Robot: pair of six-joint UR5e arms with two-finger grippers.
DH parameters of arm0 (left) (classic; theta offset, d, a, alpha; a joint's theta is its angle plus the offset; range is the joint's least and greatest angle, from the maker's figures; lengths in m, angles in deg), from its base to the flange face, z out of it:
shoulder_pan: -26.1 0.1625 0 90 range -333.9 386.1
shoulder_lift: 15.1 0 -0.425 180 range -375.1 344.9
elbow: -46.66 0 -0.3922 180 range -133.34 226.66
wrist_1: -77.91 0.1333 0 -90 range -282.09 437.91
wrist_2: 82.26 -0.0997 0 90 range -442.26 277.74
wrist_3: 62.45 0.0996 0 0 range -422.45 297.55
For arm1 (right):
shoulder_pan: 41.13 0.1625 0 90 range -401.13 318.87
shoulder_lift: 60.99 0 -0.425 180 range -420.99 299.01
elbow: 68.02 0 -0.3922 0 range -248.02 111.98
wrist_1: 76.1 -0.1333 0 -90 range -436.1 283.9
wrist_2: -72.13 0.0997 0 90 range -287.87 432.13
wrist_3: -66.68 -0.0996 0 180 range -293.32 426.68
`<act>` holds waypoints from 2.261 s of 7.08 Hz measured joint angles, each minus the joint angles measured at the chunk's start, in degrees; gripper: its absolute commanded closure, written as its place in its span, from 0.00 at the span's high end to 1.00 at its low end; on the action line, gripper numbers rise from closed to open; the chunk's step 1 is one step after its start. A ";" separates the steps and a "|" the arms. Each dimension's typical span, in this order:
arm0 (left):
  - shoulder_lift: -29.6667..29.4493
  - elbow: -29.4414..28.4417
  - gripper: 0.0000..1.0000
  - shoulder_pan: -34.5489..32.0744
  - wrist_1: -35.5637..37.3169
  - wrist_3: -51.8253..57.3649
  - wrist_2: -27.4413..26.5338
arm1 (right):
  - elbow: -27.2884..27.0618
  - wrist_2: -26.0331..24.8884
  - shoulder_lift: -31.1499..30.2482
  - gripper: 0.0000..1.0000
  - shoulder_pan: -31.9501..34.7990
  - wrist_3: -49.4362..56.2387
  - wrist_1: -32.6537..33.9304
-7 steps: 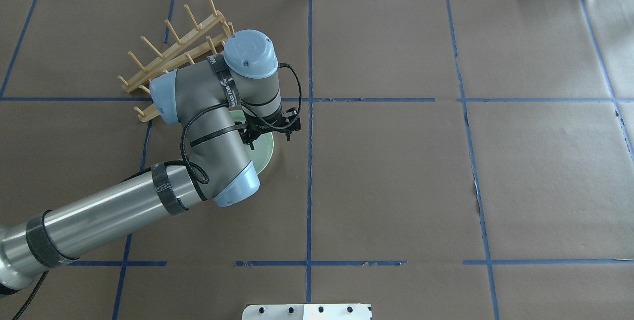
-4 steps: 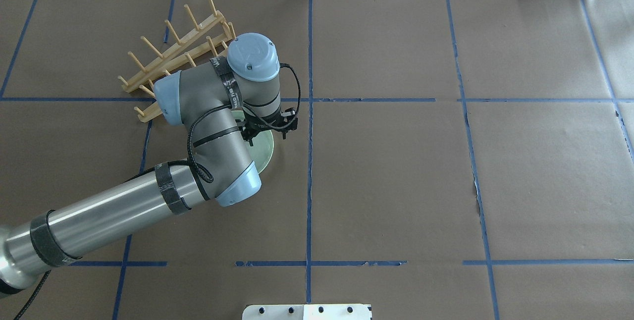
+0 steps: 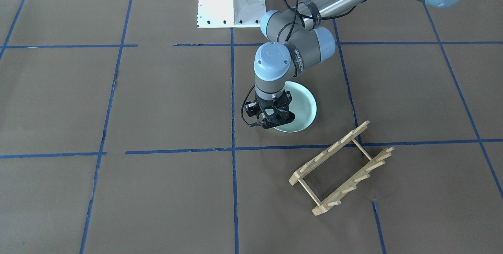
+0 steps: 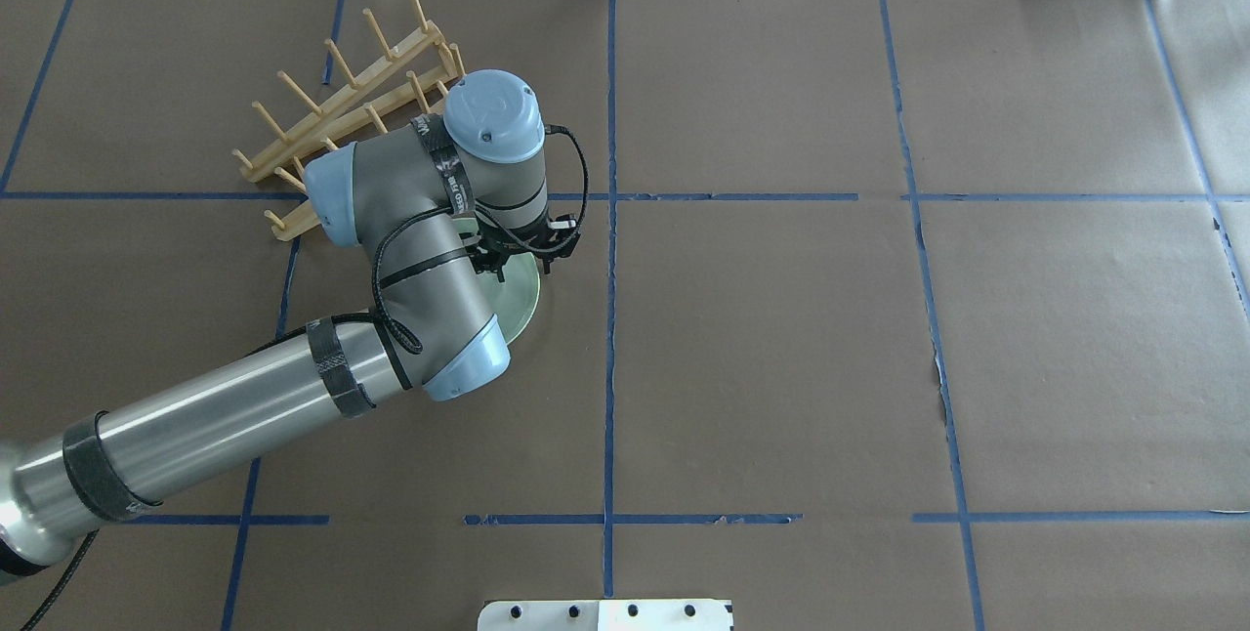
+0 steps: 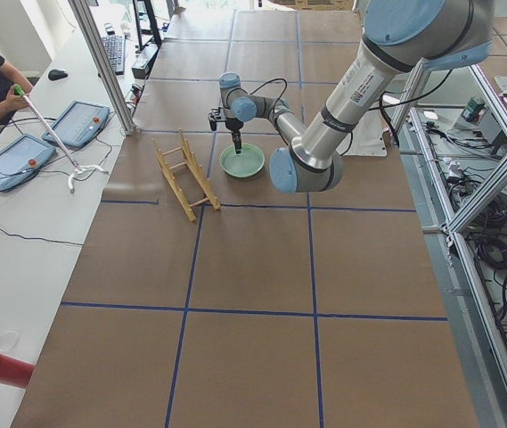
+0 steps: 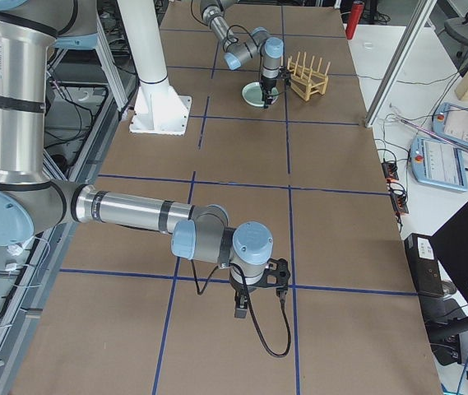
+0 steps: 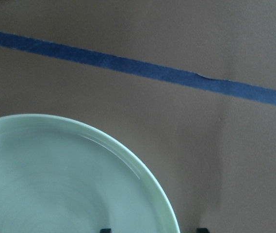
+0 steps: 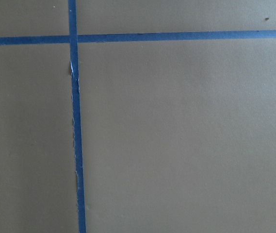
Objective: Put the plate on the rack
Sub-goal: 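Lower the left gripper and close it on the plate's rim, then lift the plate with the left gripper and tilt it upright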
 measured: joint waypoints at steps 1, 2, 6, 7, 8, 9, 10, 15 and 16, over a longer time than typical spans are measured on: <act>-0.01 0.02 0.00 -0.07 -0.02 -0.04 0.06 | 0.00 0.00 -0.01 1.00 0.00 0.00 0.00; -0.06 0.11 0.00 -0.12 -0.01 -0.18 0.14 | 0.00 0.00 -0.02 1.00 0.00 0.00 0.00; -0.30 6.70 0.00 -4.24 1.36 -3.09 2.67 | 0.00 0.00 -0.02 1.00 0.00 0.00 0.00; -0.24 12.35 0.00 -6.72 3.47 -5.00 4.18 | 0.00 0.00 -0.02 1.00 0.00 0.00 0.00; -0.09 17.93 0.00 -8.82 5.51 -7.12 4.88 | 0.00 0.00 0.00 1.00 0.00 0.00 0.00; -0.01 22.37 0.00 -11.19 6.25 -9.98 5.21 | 0.00 0.00 0.00 1.00 0.00 0.00 0.00; 0.05 25.02 0.00 -13.99 5.18 -12.35 5.33 | 0.00 0.00 0.03 1.00 0.00 0.00 0.00; 12.74 18.78 0.00 -25.30 -50.62 -25.04 5.16 | 0.00 0.00 0.02 1.00 0.00 0.00 0.00; 13.13 14.91 0.00 -25.95 -60.10 -25.22 4.31 | 0.00 0.00 0.03 1.00 0.00 0.00 0.00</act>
